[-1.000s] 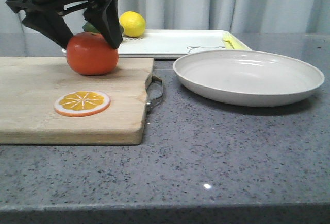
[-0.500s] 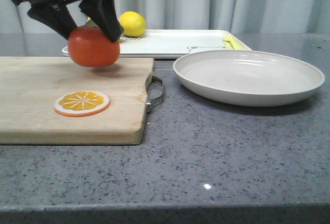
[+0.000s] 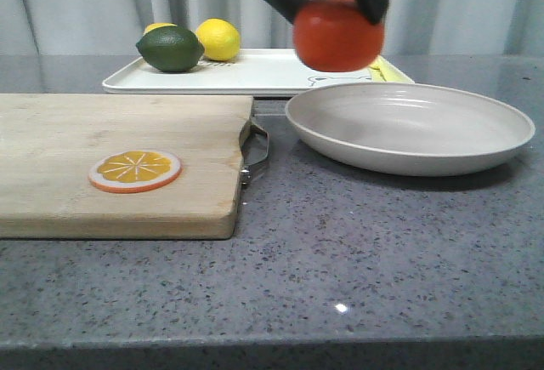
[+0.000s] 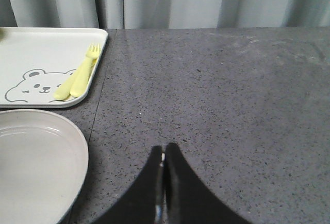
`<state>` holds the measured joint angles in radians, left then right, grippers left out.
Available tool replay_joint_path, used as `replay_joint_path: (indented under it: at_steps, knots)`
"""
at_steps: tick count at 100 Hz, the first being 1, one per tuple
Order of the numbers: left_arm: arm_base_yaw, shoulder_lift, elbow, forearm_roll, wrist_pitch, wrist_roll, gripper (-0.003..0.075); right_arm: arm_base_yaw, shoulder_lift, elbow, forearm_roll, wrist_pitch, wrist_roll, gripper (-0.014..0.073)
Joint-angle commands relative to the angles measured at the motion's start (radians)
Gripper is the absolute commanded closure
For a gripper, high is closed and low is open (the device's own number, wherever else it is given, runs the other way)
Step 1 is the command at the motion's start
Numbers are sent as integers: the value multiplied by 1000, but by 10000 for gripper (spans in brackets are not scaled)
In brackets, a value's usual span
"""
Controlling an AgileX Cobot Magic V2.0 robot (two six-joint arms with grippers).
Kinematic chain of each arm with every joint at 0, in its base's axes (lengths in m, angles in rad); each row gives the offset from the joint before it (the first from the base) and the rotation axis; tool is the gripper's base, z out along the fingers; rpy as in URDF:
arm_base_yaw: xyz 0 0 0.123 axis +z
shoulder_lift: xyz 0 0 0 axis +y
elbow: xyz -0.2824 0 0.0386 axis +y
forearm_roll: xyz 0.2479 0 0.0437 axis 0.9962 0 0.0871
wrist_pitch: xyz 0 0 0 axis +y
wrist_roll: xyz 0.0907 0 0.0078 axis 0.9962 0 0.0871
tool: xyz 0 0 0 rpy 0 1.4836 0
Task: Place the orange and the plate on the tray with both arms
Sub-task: 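Carry the orange over the white plate and lower it in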
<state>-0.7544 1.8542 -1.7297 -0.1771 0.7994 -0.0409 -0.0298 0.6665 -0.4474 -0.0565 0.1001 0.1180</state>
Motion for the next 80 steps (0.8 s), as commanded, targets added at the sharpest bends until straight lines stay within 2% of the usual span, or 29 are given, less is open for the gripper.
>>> replay_joint_path:
  at_steps: [1,21,63,70,80]
  knots:
    - [-35,5,-92,-14,-21,2,416,-3,7,-39,-7,-59,0,654]
    - [-59,91,-165,-39,-15,2,416,-3,7,-39,-7,-47,0,654]
    - [-59,115,-164,-37,-13,8,410,-3,7,-39,-7,-47,0,654]
    - [-59,119,-164,-37,-11,23,384,-3,7,-39,-7,-47,0,654]
    - [-59,119,-164,-39,-11,26,297,-3,7,-39,-7,-48,0,654]
